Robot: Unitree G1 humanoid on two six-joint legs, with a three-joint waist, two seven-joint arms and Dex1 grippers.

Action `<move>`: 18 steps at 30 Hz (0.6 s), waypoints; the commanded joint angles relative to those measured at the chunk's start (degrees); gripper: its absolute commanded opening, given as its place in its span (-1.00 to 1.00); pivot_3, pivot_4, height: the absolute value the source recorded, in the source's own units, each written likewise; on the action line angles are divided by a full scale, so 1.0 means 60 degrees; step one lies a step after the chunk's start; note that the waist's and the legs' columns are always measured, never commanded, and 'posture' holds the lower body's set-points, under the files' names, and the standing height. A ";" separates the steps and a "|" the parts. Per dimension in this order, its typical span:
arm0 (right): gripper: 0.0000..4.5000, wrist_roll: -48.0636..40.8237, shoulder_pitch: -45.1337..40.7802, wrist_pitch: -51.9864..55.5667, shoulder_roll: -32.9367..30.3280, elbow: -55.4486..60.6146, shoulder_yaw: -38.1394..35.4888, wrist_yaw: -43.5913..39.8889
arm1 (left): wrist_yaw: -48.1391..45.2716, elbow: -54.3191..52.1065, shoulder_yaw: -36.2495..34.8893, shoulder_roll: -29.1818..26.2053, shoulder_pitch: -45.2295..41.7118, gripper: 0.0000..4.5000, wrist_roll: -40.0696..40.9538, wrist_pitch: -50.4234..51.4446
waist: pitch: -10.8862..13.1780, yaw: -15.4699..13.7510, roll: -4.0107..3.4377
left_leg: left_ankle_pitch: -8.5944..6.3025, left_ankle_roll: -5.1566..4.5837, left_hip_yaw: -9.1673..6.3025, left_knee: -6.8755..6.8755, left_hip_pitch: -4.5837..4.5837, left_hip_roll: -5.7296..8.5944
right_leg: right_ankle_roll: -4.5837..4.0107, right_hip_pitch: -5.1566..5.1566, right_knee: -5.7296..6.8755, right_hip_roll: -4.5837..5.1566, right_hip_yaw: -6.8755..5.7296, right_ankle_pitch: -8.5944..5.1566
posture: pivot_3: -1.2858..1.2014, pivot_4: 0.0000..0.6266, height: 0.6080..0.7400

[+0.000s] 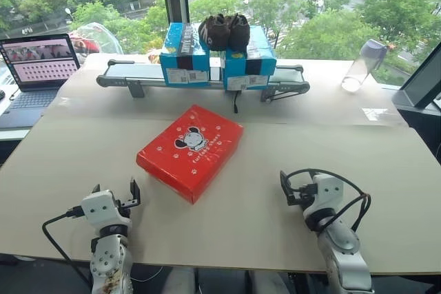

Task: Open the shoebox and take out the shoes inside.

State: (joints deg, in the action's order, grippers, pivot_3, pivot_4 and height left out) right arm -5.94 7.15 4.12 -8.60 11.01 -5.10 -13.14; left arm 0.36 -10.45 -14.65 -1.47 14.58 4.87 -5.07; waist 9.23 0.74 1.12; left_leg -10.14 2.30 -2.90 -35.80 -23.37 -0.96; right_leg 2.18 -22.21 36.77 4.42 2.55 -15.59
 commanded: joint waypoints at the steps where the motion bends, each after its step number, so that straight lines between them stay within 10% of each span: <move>1: 0.98 -0.0153 -0.0051 -0.0126 0.0013 -0.0278 0.0129 -0.0164 | -0.0106 0.0368 0.0250 0.0015 0.0154 1.00 -0.0038 0.0219 | 0.0000 0.0000 0.0000 | 0.0000 0.0000 -0.0001 0.0000 0.0000 0.0000 | 0.0000 0.0000 0.0000 0.0000 0.0000 0.0000 | 0.03 -0.52 1.00; 9: 0.98 -0.0171 -0.0719 -0.0261 -0.0043 -0.0879 0.0191 -0.0567 | -0.0108 0.0533 -0.0400 -0.0677 -0.0251 1.00 0.0071 0.0278 | -0.0007 0.0079 0.0012 | -0.0005 0.0008 -0.0003 0.0001 0.0027 -0.0009 | -0.0003 0.0007 0.0001 -0.0003 0.0000 -0.0001 | 0.03 -0.52 1.00; 18: 0.98 -0.0701 -0.2755 0.0074 -0.1271 -0.1836 -0.0582 -0.1281 | -0.3196 0.0253 -0.2589 -0.4608 -0.1155 1.00 0.2677 0.1031 | 0.0049 0.0236 0.0075 | 0.0043 -0.0068 -0.0002 0.0002 -0.0052 -0.0016 | -0.0035 -0.0037 0.0009 -0.0006 -0.0008 0.0032 | 0.03 -0.52 1.00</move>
State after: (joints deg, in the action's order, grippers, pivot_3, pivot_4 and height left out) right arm -8.32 -7.93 4.50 -15.40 0.22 -7.21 -19.89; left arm -16.54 -7.61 -26.08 -26.78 8.55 17.22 -0.26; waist 9.52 2.15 1.57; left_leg -9.88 1.89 -2.91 -35.75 -23.75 -1.05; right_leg 2.19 -22.48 36.82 4.38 2.50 -15.34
